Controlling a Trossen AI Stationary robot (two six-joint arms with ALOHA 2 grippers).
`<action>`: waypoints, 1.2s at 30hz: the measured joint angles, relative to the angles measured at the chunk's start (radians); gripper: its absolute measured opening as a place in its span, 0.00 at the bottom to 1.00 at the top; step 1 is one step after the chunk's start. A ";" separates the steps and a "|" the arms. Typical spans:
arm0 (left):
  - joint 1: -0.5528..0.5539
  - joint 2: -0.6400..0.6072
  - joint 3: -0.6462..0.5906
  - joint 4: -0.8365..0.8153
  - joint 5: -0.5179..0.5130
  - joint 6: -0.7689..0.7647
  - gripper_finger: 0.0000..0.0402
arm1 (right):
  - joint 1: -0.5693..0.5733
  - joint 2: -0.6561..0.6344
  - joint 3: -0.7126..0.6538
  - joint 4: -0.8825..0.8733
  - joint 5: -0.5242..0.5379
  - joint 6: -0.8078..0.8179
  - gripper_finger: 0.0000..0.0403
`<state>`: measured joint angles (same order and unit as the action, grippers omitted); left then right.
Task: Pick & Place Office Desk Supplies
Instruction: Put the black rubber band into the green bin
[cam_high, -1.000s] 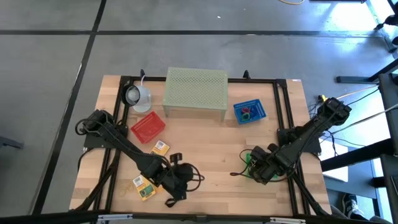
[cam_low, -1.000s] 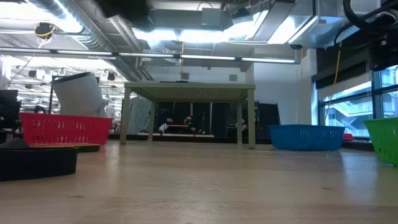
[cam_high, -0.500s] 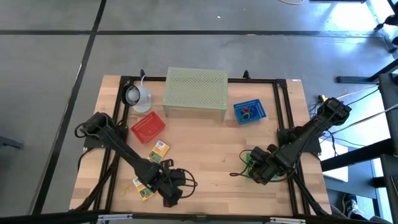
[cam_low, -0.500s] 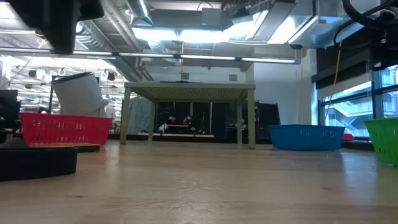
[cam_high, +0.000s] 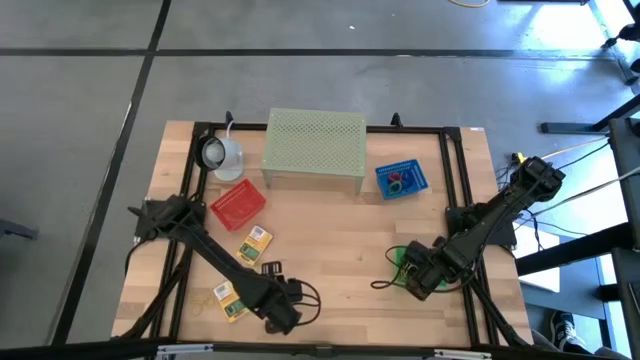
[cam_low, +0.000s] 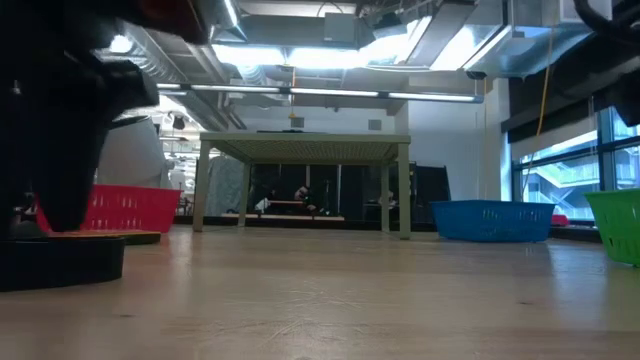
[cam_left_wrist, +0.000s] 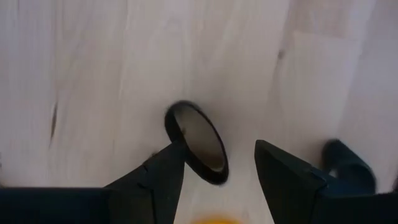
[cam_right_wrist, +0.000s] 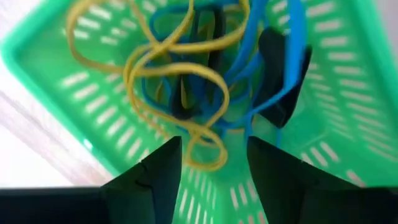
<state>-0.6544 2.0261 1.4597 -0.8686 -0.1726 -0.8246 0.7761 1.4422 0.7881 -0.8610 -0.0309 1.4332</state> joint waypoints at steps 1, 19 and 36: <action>0.004 0.006 0.000 0.001 0.000 0.000 0.47 | 0.000 0.000 0.000 -0.001 -0.015 -0.005 0.45; 0.023 0.017 -0.056 0.045 0.018 0.016 0.31 | 0.000 0.000 0.000 -0.007 -0.090 -0.040 0.34; 0.053 -0.088 -0.009 0.050 -0.147 0.047 0.01 | 0.008 0.000 0.267 -0.201 0.172 -0.202 0.28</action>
<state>-0.6010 1.9386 1.4502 -0.8183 -0.3196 -0.7772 0.7845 1.4418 1.0552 -1.0622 0.1415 1.2314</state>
